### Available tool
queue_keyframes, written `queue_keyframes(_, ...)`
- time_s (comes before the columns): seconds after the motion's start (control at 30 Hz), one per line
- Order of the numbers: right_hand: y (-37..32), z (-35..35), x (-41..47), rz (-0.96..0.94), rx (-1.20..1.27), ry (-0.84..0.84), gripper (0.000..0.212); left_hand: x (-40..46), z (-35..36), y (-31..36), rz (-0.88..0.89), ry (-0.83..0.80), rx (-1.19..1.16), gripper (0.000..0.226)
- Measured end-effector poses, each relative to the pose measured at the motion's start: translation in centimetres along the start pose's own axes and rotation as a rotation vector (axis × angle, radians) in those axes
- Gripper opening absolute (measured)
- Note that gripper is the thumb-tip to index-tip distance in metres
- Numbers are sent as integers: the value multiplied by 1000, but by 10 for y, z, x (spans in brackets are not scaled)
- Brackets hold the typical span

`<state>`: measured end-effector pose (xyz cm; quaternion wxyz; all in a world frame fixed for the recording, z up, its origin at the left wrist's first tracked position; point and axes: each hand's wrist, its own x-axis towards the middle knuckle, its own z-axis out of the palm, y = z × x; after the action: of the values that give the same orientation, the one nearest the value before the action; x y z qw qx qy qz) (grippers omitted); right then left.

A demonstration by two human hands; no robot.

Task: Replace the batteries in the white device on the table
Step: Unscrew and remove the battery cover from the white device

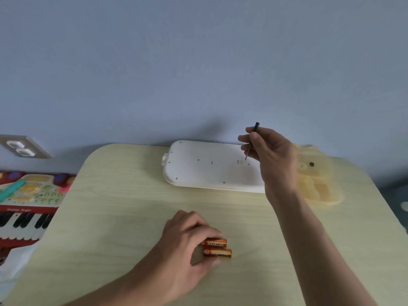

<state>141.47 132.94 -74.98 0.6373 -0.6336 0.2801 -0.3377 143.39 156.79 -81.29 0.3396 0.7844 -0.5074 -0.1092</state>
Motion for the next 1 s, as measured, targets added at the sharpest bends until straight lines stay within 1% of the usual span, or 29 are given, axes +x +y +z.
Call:
queue_keyframes(0.17, 7, 1, 5, -31, 9, -9, 17, 1, 1, -6, -3, -23, 15, 46)
queue_keyframes(0.3, 14, 2, 4, -12, 1, -23, 17, 6, -5, -4, -74, -100, -8, 61)
queue_keyframes(0.37, 15, 3, 4, 8, 1, -25, 16, 9, -10, 0, -98, -109, -29, 67)
queue_keyframes(0.43, 16, 3, 5, 16, -4, -25, 16, 13, -18, 4, -93, -103, -41, 68)
queue_keyframes(0.53, 19, 4, 7, 19, -7, -26, 16, 27, -33, 12, -41, -33, -36, 57)
queue_keyframes(0.63, 22, 4, 7, 15, -16, -28, 15, 60, -49, 19, 12, 132, -69, 45)
queue_keyframes(0.73, 22, 5, 8, 12, -25, -33, 15, 104, -57, 24, -7, 310, -218, 33)
queue_keyframes(0.8, 21, 6, 7, 11, -26, -31, 14, 134, -56, 21, -33, 396, -315, 25)
queue_keyframes(0.87, 19, 6, 5, 10, -34, -30, 16, 161, -51, 16, -53, 397, -344, 24)
queue_keyframes(1.0, 18, 2, 4, -21, -95, -48, 21, 191, -38, 9, -66, 241, -318, 29)
